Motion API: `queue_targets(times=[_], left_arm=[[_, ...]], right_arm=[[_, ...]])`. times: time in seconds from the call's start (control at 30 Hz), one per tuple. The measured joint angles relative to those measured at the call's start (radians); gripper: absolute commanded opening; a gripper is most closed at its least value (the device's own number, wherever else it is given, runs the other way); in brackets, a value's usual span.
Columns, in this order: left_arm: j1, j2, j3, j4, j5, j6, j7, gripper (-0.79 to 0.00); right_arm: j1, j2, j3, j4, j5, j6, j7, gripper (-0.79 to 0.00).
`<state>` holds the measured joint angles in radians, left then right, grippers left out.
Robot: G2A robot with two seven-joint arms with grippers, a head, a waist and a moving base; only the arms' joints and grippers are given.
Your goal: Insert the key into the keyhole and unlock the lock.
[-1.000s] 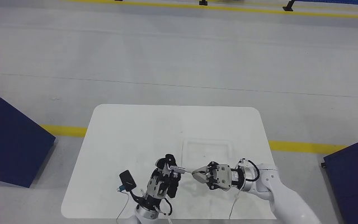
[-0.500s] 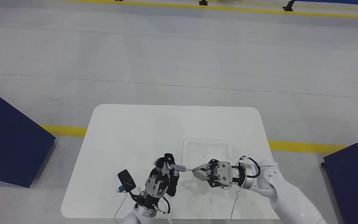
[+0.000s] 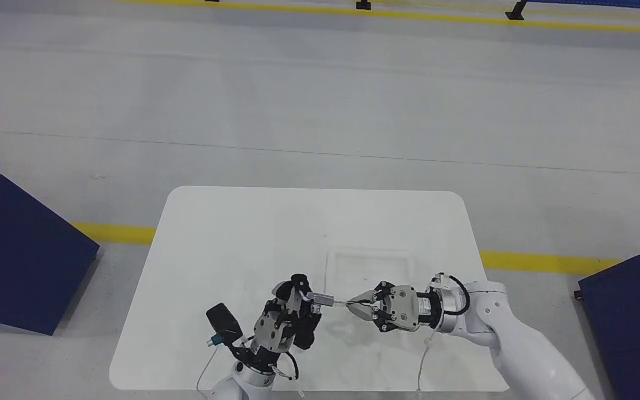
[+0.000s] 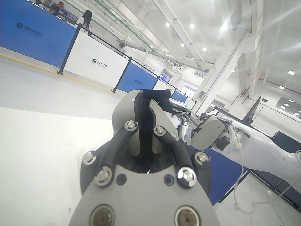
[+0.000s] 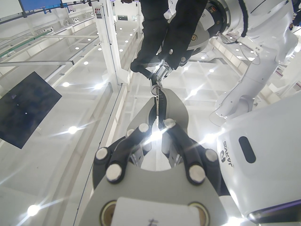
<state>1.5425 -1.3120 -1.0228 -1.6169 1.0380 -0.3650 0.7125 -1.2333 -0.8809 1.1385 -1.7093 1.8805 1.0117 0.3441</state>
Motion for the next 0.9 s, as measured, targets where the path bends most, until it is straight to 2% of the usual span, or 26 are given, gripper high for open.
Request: queue_targets(times=[0.47,0.9], left_arm=[[0.006,0.003,-0.028,-0.028,0.054,0.009,-0.024,-0.785],[-0.008,0.015,-0.064,-0.017,0.261,0.013,0.036,-0.785]], right_arm=[[-0.01,-0.004,0.028,-0.037,-0.212,-0.056,0.117,-0.785],[-0.012,-0.012,0.027,-0.027,-0.308,-0.094,0.225,-0.785]])
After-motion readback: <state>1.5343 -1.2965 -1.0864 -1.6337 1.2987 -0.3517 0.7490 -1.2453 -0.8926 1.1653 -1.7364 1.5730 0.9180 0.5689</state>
